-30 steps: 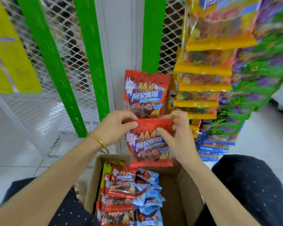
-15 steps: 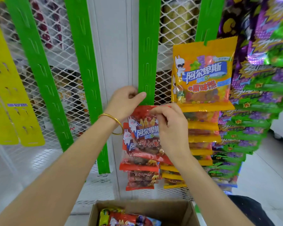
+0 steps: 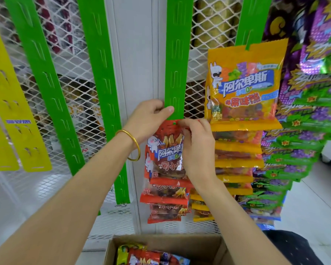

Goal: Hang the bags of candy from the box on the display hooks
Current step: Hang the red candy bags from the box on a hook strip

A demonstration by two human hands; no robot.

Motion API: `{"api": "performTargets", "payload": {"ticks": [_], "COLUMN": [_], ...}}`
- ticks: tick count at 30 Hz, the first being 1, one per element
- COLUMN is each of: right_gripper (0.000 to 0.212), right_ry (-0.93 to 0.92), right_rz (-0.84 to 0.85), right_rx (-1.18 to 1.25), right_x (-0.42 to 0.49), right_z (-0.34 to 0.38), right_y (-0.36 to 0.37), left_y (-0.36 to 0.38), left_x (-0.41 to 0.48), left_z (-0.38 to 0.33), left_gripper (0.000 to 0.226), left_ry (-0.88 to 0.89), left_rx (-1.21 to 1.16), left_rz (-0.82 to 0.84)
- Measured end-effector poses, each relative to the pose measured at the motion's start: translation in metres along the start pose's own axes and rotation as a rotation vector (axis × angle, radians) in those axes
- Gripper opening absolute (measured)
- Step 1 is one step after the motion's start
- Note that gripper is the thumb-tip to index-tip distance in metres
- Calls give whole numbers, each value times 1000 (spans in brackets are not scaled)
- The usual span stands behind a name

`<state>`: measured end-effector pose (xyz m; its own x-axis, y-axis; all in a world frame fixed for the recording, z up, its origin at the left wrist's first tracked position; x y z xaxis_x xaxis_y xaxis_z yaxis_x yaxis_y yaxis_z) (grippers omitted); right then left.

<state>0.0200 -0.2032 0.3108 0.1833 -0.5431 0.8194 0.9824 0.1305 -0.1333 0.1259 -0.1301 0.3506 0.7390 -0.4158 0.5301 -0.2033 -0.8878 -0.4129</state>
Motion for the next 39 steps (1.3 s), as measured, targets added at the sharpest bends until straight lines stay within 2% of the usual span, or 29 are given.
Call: {"api": "performTargets", "payload": {"ticks": [10,17,21,24,26,30,34,37,39], "right_gripper": [21,22,27,28,39,43,49,44,41], "right_ry": [22,-8,-44,-95,-134,-163,-104,-39,71], "right_rz": [57,62,55,33,28,30,21,20,46], "right_rx": [-52,-98,-97,-57,-90,-140,-72,-39,-21], "right_x": [-19,-24,-31,-46,-59,-87,-112,-128,-136], "right_z": [-13,-16,-10,-7,-8,-18,-30,-43,-55], "right_y": [9,11,6,-1,-2,-6,-19,-32,-36], "left_y": [5,7,-3,-12,-16,-17,-8,1,7], "left_x": [-8,-7,-18,-34,-44,-65,-87,-103,-113], "left_z": [19,20,17,19,24,44,71,91,101], "left_gripper": [28,24,5,30,42,57,63,64,64], "left_ry": [-19,61,122,203,238,174,63,-41,-118], "left_rx": [-56,1,4,71,157,167,173,207,202], "left_rz": [57,5,-111,-229,-301,-411,-395,-348,-313]}}
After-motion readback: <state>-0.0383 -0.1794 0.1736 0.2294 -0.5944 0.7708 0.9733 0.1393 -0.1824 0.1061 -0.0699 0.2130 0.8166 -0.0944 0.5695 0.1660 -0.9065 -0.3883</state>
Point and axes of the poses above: each hand's wrist, its own x-axis towards the middle knuckle, its own y-axis out of the palm, z = x × y, the point moved 7 cm from there along x, towards the middle knuckle, and after that the axes turned 15 degrees about -z, right-handed, at the moved point
